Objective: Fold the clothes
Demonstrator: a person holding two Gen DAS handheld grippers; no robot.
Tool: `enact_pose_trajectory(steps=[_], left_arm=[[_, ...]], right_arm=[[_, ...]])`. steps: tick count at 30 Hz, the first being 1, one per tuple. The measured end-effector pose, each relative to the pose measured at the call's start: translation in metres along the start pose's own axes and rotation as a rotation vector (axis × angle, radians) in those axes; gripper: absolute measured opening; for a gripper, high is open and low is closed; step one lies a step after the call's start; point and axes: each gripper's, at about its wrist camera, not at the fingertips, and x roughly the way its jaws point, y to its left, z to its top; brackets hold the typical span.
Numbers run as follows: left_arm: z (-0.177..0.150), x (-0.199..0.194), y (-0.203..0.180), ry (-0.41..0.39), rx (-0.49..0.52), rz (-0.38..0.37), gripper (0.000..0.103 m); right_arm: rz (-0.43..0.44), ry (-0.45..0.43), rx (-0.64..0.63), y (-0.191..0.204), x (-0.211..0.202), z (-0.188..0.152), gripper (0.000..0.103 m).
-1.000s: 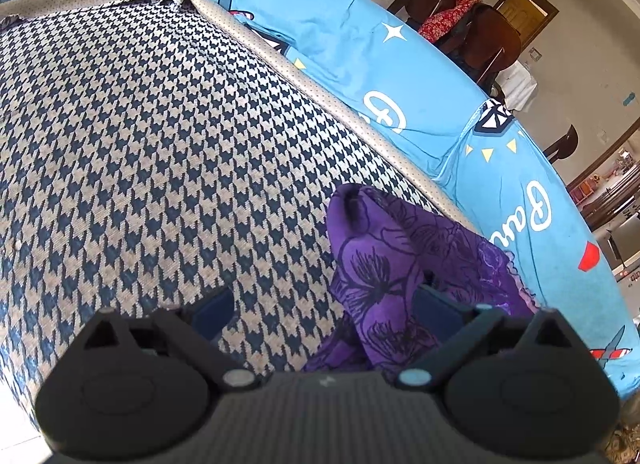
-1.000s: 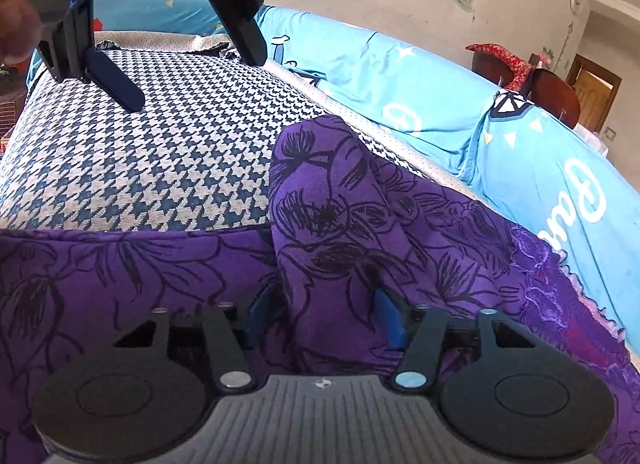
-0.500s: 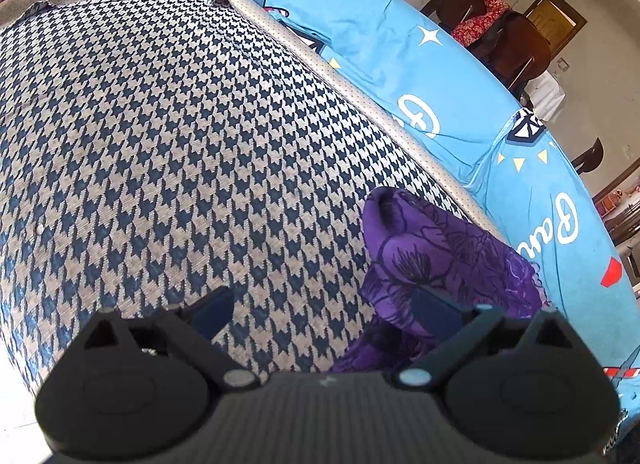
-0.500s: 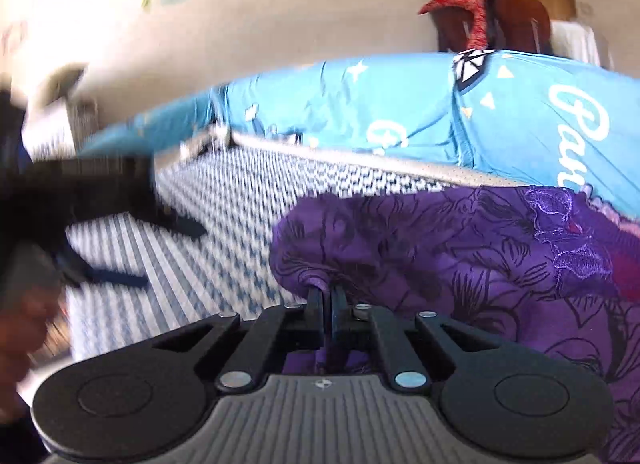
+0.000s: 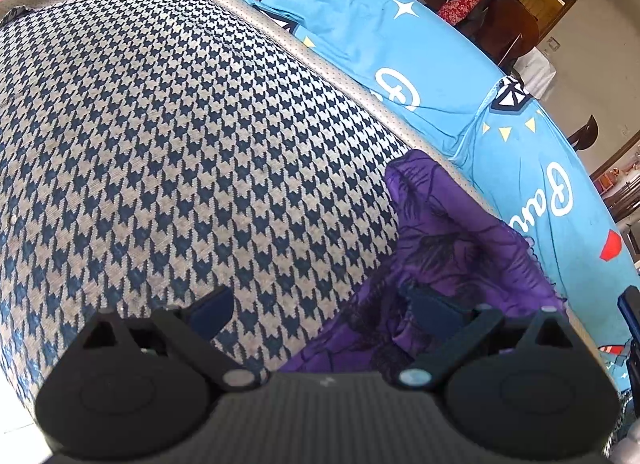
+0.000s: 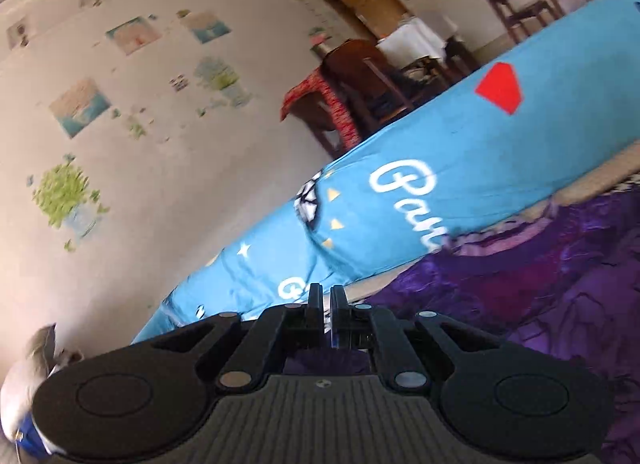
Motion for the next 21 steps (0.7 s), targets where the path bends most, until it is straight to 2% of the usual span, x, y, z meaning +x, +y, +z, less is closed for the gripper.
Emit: enact_pose_trajectory(steps=[3,6,12,21], left_arm=[[-0.006,0.004,-0.007,0.010,0.011,0.001,0.100],[-0.011,0.008,-0.013,0.019,0.015,0.007,0.100],[-0.015,0.012,-0.024,0.012,0.035,0.032,0.100],[-0.010,0.009,-0.017,-0.006,0.025,0.052,0.100]], right_arm=[[-0.093,-0.030,-0.001,-0.016,-0.010,0.010,0.007],[-0.089,0.013,-0.027,-0.019,-0.014,0.010,0.009],[-0.071,0.112,-0.213,0.002,-0.012,-0.016,0.011],[0.013,0.278,-0.546,0.045,0.011,-0.074,0.037]])
